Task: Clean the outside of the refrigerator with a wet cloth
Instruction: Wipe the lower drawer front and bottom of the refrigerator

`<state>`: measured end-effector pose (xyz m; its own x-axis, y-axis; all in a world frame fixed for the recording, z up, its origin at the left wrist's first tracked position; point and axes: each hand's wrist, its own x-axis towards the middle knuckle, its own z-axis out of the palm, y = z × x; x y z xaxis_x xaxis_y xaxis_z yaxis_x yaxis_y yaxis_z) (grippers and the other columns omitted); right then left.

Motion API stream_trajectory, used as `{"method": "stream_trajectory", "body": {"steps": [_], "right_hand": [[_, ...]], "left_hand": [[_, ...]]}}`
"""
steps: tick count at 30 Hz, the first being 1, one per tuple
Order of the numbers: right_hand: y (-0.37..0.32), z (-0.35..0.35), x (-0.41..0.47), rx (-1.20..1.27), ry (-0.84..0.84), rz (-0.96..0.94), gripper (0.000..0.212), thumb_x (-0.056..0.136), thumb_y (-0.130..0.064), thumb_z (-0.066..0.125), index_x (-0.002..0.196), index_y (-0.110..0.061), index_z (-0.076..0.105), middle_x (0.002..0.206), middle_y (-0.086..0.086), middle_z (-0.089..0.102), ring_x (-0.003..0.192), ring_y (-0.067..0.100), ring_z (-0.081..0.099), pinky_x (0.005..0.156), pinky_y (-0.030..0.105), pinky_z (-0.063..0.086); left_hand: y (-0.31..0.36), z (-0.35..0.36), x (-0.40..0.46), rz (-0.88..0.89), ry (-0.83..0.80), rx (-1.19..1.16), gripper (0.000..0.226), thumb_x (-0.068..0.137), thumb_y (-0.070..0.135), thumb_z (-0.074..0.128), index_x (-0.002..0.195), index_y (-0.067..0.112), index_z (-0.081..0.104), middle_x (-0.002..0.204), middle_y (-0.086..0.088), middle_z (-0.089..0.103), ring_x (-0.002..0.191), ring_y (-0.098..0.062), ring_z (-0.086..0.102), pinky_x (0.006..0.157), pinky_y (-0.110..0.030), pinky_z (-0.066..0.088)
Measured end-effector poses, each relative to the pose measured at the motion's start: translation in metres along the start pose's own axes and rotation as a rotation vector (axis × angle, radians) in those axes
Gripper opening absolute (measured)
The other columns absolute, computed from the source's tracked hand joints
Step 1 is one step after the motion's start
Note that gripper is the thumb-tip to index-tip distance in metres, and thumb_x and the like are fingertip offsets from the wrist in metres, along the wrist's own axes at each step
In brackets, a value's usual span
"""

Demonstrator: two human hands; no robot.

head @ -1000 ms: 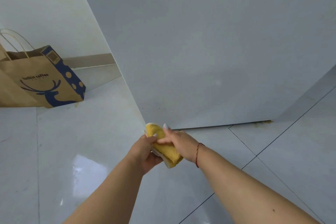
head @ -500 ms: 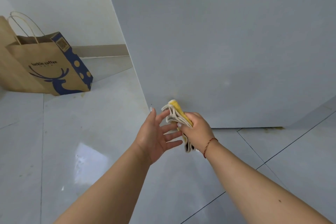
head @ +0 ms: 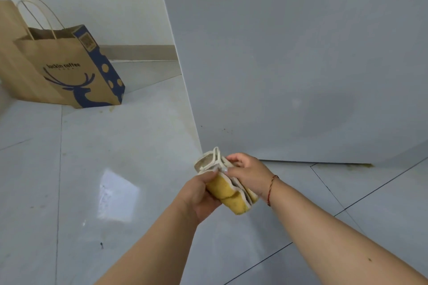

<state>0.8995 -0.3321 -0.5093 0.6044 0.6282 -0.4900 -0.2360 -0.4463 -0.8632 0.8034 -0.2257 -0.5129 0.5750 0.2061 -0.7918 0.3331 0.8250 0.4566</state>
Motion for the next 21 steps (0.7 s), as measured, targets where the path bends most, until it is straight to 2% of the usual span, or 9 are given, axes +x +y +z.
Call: {"method": "stream_trajectory", "body": {"steps": [2, 4, 8, 11, 14, 18, 21], "right_hand": [[0.001, -0.007, 0.003, -0.020, 0.075, 0.003, 0.020, 0.086, -0.017, 0.063, 0.104, -0.025, 0.061, 0.105, -0.007, 0.064, 0.101, 0.012, 0.061, 0.093, 0.029, 0.049], [0.001, -0.018, 0.005, -0.042, 0.177, 0.011, 0.015, 0.090, -0.013, 0.056, 0.100, -0.022, 0.062, 0.099, -0.004, 0.062, 0.095, 0.013, 0.058, 0.085, 0.027, 0.046], [0.003, -0.027, 0.006, 0.147, 0.219, 0.132, 0.019, 0.097, -0.015, 0.042, 0.098, -0.013, 0.061, 0.099, 0.009, 0.061, 0.088, 0.019, 0.055, 0.074, 0.028, 0.044], [0.006, -0.023, 0.011, 0.303, 0.128, 0.223, 0.044, 0.103, -0.038, 0.027, 0.109, -0.013, 0.063, 0.108, 0.009, 0.062, 0.101, 0.020, 0.055, 0.086, 0.034, 0.043], [0.013, -0.022, 0.019, 0.364, 0.064, 0.263, 0.066, 0.100, -0.054, 0.012, 0.125, -0.016, 0.058, 0.128, 0.006, 0.056, 0.117, 0.017, 0.049, 0.099, 0.039, 0.036], [0.019, -0.016, 0.029, 0.353, 0.040, 0.286, 0.076, 0.095, -0.062, 0.002, 0.137, -0.020, 0.049, 0.145, 0.000, 0.045, 0.135, 0.013, 0.036, 0.109, 0.041, 0.024], [0.024, -0.010, 0.040, 0.429, 0.043, 0.341, 0.081, 0.092, -0.067, 0.002, 0.143, -0.019, 0.042, 0.151, -0.001, 0.036, 0.142, 0.015, 0.027, 0.113, 0.045, 0.018]], "left_hand": [[-0.002, -0.002, 0.011, -0.019, 0.083, -0.063, 0.026, 0.099, 0.015, 0.051, 0.121, 0.004, 0.059, 0.106, -0.018, 0.069, 0.092, -0.031, 0.066, 0.071, -0.043, 0.053], [-0.002, -0.003, 0.025, -0.020, 0.170, -0.121, 0.026, 0.100, 0.016, 0.051, 0.123, 0.006, 0.057, 0.102, -0.017, 0.066, 0.089, -0.030, 0.064, 0.069, -0.043, 0.051], [0.000, 0.000, 0.056, -0.012, 0.266, -0.158, 0.032, 0.103, 0.013, 0.043, 0.134, 0.003, 0.047, 0.109, -0.020, 0.060, 0.095, -0.035, 0.060, 0.081, -0.048, 0.048], [0.002, 0.008, 0.077, 0.004, 0.290, -0.185, 0.036, 0.104, 0.013, 0.039, 0.138, 0.001, 0.042, 0.128, -0.023, 0.056, 0.113, -0.038, 0.057, 0.081, -0.049, 0.047], [0.007, 0.012, 0.093, 0.008, 0.312, -0.198, 0.037, 0.102, 0.009, 0.041, 0.138, 0.000, 0.044, 0.131, -0.024, 0.055, 0.117, -0.038, 0.057, 0.082, -0.050, 0.049], [0.012, 0.018, 0.106, 0.028, 0.281, -0.186, 0.039, 0.102, 0.012, 0.035, 0.137, -0.004, 0.040, 0.131, -0.027, 0.054, 0.117, -0.042, 0.056, 0.088, -0.053, 0.050], [0.016, 0.022, 0.114, 0.043, 0.250, -0.222, 0.038, 0.100, 0.013, 0.035, 0.134, -0.001, 0.046, 0.129, -0.025, 0.056, 0.117, -0.040, 0.056, 0.095, -0.051, 0.048]]}}
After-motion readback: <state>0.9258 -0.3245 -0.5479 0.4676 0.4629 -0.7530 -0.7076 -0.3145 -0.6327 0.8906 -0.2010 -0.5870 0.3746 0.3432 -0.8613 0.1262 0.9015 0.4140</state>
